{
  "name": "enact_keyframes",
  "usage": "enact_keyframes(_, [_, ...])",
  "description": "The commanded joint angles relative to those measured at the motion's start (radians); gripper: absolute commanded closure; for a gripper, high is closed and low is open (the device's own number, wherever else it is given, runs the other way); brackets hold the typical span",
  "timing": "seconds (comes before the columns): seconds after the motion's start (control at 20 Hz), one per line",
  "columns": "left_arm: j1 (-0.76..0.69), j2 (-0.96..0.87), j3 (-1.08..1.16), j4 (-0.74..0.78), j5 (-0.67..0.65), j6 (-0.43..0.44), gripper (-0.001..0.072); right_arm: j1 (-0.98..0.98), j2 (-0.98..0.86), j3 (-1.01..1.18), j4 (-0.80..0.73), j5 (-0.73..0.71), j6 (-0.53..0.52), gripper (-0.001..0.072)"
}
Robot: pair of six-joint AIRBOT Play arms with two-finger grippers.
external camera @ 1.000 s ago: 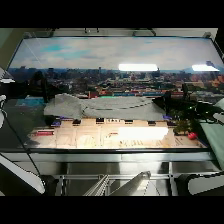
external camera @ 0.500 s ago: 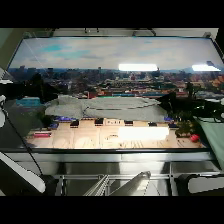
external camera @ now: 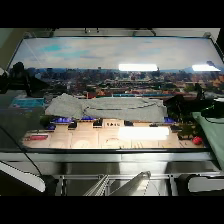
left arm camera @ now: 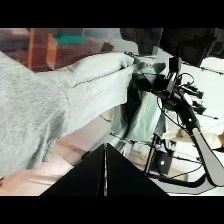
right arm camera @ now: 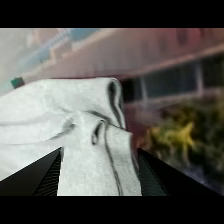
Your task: Fold the shirts.
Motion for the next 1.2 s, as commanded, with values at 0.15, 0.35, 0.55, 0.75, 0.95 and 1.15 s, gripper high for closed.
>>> enact_keyframes(0.15, [-0.161, 0.022, 0.001, 0.113, 0.047, 0.016, 0.0707, 0.103, -0.065, 0.001, -0.026, -0.002, 0.022, 0.0186])
enact_keyframes(0.35, [-0.335, 0.022, 0.001, 0.222, 0.068, 0.016, 0.0707, 0.232, -0.072, 0.002, 0.069, 0.010, -0.028, 0.0494])
enact_keyframes(0.55, [-0.549, 0.021, 0.001, 0.330, 0.142, 0.014, 0.0707, 0.222, -0.055, 0.050, 0.114, 0.155, -0.061, 0.0697])
enact_keyframes(0.75, [-0.776, 0.021, 0.001, 0.474, 0.280, -0.028, 0.0706, 0.113, 0.035, 0.142, 0.111, 0.377, -0.027, 0.0698])
enact_keyframes(0.95, [-0.958, 0.010, 0.002, 0.607, 0.454, -0.100, 0.0696, -0.006, 0.153, 0.225, 0.111, 0.524, 0.026, 0.0698])
enact_keyframes(1.15, [-1.044, -0.079, 0.024, 0.556, 0.523, -0.149, 0.0690, -0.064, 0.211, 0.255, 0.110, 0.658, 0.046, 0.0698])
